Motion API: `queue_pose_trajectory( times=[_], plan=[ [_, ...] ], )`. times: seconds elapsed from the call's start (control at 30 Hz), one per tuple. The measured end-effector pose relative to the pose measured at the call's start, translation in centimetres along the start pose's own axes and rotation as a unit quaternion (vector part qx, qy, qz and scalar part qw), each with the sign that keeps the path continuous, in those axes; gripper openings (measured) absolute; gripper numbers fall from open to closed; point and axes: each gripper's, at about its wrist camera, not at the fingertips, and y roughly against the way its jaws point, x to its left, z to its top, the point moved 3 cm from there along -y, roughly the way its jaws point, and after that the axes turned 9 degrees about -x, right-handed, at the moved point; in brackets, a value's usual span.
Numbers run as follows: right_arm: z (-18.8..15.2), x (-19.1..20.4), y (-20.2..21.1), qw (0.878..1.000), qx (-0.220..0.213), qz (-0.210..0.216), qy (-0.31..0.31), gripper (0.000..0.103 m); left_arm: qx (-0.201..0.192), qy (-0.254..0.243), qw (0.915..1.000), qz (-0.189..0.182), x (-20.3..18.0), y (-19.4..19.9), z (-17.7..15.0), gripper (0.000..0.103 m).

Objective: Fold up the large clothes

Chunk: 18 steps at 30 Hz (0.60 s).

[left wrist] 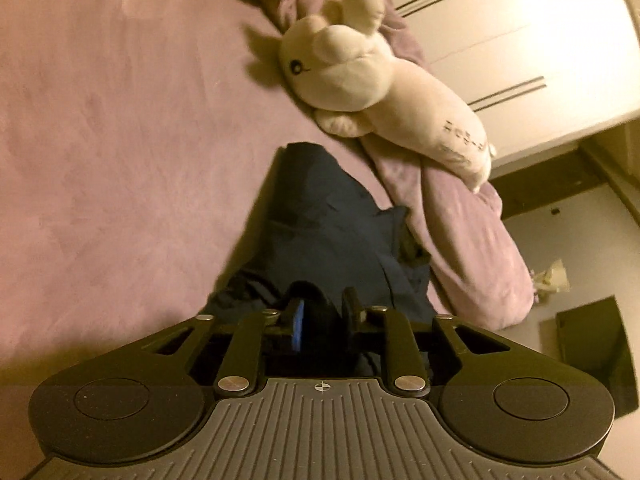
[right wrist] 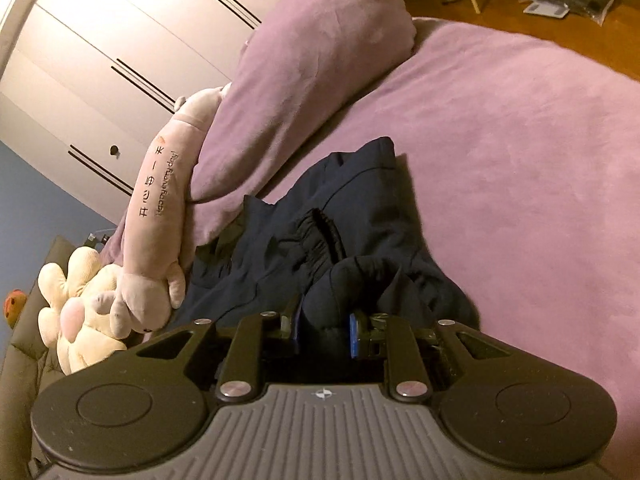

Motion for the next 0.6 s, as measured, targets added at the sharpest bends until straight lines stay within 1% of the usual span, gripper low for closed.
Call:
queue_pose_trajectory(
  times=[0.07, 0.13, 0.17, 0.2, 0.23, 0.27, 0.33, 0.37, 0.43, 0.47, 0.53, 0.6],
  plan=[
    [0.7, -0.4, 0.2, 0.999, -0.012, 0.024, -0.025, 0.037, -0.009, 0.026, 0.9996, 0.000, 0.5, -0.3, 0.7, 0.036],
    [1.5, -1.2, 1.2, 0.996, -0.049, 0.054, -0.055, 0.047, -0.027, 0.031, 0.9991, -0.007, 0.7, 0.0, 1.5, 0.047],
    [1.6, -1.5, 1.8, 0.994, -0.068, 0.056, -0.060, 0.058, -0.037, 0.032, 0.9987, -0.010, 0.8, 0.4, 2.0, 0.058],
    [1.6, -1.8, 2.3, 0.994, -0.083, 0.050, -0.052, 0.062, -0.047, 0.033, 0.9983, -0.011, 0.9, 0.8, 2.3, 0.065],
    [1.5, -1.8, 2.4, 0.996, -0.082, 0.034, -0.027, 0.062, -0.054, 0.029, 0.9980, -0.015, 0.9, 1.2, 2.5, 0.069],
    [1.2, -1.8, 2.2, 0.997, -0.075, 0.012, 0.009, 0.062, -0.057, 0.016, 0.9981, -0.020, 0.8, 1.5, 2.6, 0.075],
    [0.2, -1.6, 1.8, 0.995, -0.062, -0.021, 0.075, 0.062, -0.055, -0.023, 0.9980, -0.021, 0.5, 1.5, 2.3, 0.078],
    [-0.3, -1.4, 1.5, 0.992, -0.057, -0.037, 0.106, 0.062, -0.049, -0.048, 0.9975, -0.019, 0.4, 1.3, 1.9, 0.080],
    [-1.2, -0.8, 0.7, 0.984, -0.051, -0.058, 0.163, 0.062, -0.024, -0.087, 0.9958, -0.013, 0.3, 0.5, 1.0, 0.080],
    [-1.4, -0.6, 0.3, 0.980, -0.047, -0.064, 0.181, 0.062, -0.008, -0.112, 0.9937, -0.005, 0.2, -0.1, 0.4, 0.080],
    [-2.0, -0.1, -0.7, 0.974, -0.037, -0.068, 0.212, 0.062, 0.016, -0.167, 0.9855, 0.023, 0.0, -1.5, -0.8, 0.080],
    [-2.2, 0.1, -1.4, 0.968, -0.025, -0.070, 0.238, 0.060, 0.039, -0.195, 0.9796, 0.030, 0.0, -2.9, -1.9, 0.079]
  ],
)
